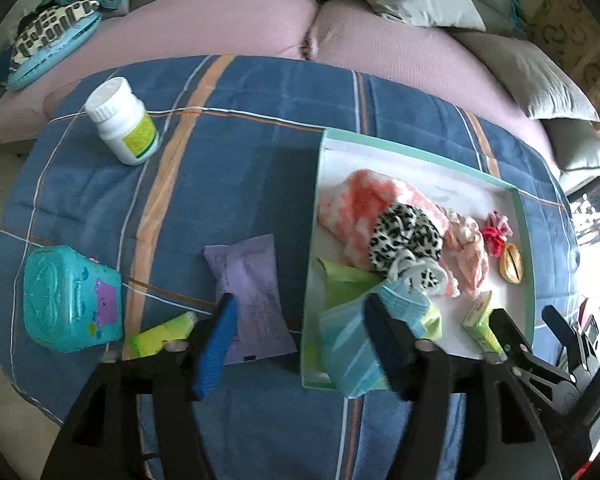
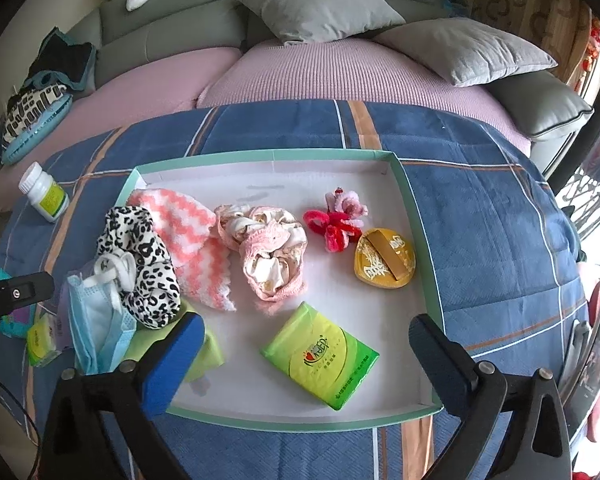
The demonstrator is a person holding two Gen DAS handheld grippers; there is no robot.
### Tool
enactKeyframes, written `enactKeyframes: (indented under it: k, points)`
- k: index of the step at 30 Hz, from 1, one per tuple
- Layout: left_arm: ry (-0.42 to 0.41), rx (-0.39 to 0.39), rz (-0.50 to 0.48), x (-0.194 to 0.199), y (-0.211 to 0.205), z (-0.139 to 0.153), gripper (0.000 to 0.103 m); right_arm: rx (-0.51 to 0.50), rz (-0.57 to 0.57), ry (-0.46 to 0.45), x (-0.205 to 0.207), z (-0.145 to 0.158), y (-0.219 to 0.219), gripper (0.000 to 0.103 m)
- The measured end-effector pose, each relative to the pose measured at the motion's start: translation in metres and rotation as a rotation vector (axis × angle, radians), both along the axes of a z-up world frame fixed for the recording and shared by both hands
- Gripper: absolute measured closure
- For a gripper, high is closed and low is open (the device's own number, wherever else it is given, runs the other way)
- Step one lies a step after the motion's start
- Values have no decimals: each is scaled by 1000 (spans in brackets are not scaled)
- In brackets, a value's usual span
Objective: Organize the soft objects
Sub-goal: 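Lower the blue mask into the tray and open the left gripper, then withdraw both open grippers from the tray back toward the remaining items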
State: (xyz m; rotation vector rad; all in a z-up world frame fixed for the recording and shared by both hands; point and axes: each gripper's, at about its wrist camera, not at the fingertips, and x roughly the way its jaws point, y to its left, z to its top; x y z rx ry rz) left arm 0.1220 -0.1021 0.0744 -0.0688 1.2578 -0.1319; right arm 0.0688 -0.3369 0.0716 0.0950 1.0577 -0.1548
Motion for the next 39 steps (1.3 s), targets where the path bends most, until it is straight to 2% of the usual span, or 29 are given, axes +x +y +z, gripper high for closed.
enactKeyframes:
  k: [1,2,13,27,39]
  points:
    - [-5,1,6,0,2,0,20,3,-2,1,0,0,0,0]
    - [-8,1,11,1,4,0,20,0,-3,3,0,0,-1,0]
    - [-3,7,36,3,12,-4,19,-20,-3,22,2,-6,1,0]
    - [-25,32,65,4,35,2,19,-16,20,12,3,3,14,0]
    - [-51,56,159,-7,86,15,19,24,161,-6,6,20,67,0]
